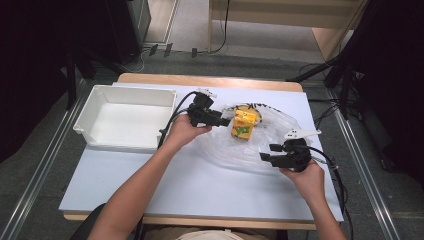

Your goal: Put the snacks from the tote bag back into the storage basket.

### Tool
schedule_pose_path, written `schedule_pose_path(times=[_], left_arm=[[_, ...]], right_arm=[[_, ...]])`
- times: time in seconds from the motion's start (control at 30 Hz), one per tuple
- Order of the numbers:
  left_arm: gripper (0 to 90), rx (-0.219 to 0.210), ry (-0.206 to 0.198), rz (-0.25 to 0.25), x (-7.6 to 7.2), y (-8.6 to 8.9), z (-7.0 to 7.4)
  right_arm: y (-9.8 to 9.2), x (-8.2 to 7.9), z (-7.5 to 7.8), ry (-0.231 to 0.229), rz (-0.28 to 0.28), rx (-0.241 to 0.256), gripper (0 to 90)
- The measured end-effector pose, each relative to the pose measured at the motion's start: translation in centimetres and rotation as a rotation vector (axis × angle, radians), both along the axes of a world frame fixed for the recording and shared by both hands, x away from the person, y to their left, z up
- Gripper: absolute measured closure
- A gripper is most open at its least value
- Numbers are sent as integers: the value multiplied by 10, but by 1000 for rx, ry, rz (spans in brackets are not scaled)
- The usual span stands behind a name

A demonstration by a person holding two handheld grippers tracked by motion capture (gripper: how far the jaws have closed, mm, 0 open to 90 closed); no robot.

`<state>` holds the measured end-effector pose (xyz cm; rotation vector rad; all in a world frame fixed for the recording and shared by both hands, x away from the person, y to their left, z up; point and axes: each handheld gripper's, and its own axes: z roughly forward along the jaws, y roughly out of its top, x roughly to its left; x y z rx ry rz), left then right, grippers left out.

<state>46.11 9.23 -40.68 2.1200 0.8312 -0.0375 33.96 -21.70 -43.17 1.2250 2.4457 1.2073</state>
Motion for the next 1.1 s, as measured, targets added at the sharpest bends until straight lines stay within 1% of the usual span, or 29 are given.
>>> schedule_pose_path(times=[0.1,0.2,0.23,0.33,0.5,0.57,0.73,0.77,0.83,0.9,0.93,0.97,1.07,1.1], left_arm=[[428,0,-4,-23,-1,-3,-3],[420,-2,-3,-34,-1,-7,-5],[418,-6,-3,-32,-2,-8,-6],[410,-21,-11,-52,-2,-12,-7],[401,-13,-31,-77,-2,-22,-9],[398,-16,-31,-84,-2,-24,-10],[376,-8,-44,-94,2,-30,-13],[375,-12,-44,-90,3,-32,-13],[375,-13,-48,-98,4,-35,-15],[373,-7,-59,-100,5,-39,-16],[366,-13,-67,-100,6,-40,-17],[350,-8,-75,-109,7,-42,-18],[322,6,-77,-122,8,-44,-21],[316,0,-80,-123,9,-45,-23]], right_arm=[[1,1,-2,11,2,-3,417],[1,1,-3,18,6,-3,415],[1,1,-3,17,8,-2,415],[1,1,-2,15,5,6,414],[1,0,-2,13,4,5,411],[1,0,-2,15,4,4,410],[1,0,-4,17,5,-5,408],[1,0,-4,17,4,-7,408],[1,0,-4,19,5,-8,408],[1,0,-4,20,3,-8,408],[1,0,-4,20,2,-10,408],[1,0,-4,20,3,-11,408],[0,2,-5,18,3,-15,409],[0,2,-5,21,3,-12,408]])
